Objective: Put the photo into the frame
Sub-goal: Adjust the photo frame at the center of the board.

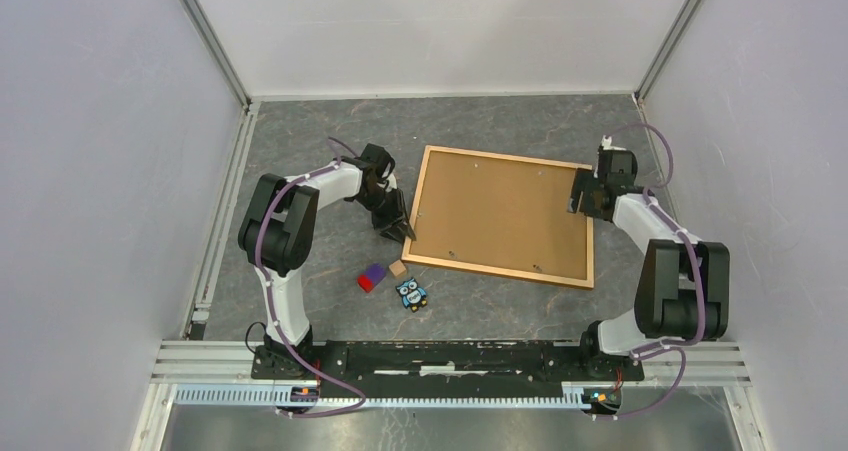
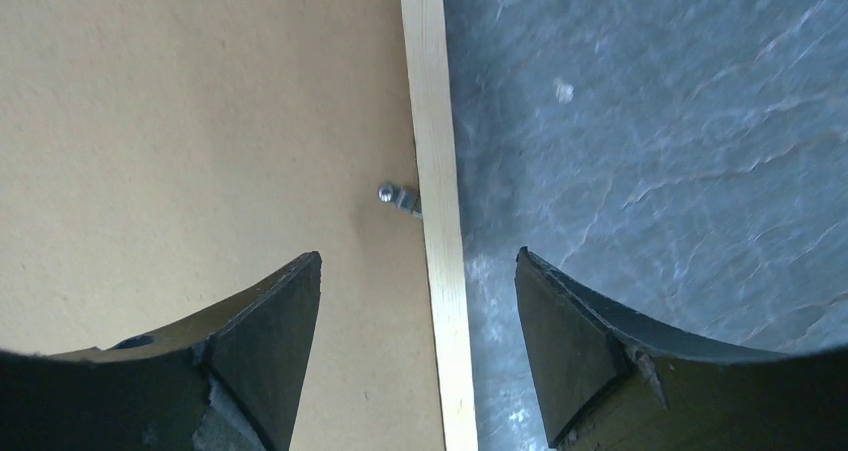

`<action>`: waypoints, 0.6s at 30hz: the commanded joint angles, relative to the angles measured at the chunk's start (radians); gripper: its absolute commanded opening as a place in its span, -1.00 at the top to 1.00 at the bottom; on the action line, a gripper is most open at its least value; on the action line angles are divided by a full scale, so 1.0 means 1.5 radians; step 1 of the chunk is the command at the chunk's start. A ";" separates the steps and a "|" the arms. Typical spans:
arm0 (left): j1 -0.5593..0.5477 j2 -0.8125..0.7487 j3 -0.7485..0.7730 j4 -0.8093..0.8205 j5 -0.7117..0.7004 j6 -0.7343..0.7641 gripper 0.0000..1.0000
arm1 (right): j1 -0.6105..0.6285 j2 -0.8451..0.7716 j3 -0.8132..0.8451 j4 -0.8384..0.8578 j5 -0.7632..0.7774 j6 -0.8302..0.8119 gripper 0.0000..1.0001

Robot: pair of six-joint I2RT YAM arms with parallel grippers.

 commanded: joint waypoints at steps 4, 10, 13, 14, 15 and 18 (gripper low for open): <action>0.008 0.020 0.027 -0.013 -0.086 0.020 0.46 | 0.005 -0.067 -0.092 0.025 -0.040 0.042 -0.52; 0.006 0.022 0.035 -0.011 -0.067 0.022 0.47 | 0.004 -0.069 -0.136 0.070 -0.086 0.056 -0.52; -0.001 0.018 0.028 -0.004 -0.041 0.008 0.47 | 0.004 -0.044 -0.128 0.087 -0.111 0.062 -0.52; -0.008 0.014 0.022 0.003 -0.032 0.001 0.47 | 0.005 -0.036 -0.125 0.098 -0.115 0.067 -0.52; -0.018 0.008 0.018 0.010 -0.020 -0.008 0.47 | 0.004 -0.026 -0.116 0.108 -0.116 0.072 -0.52; -0.040 -0.009 0.011 0.029 0.000 -0.033 0.45 | 0.004 0.017 -0.080 0.141 -0.120 0.088 -0.52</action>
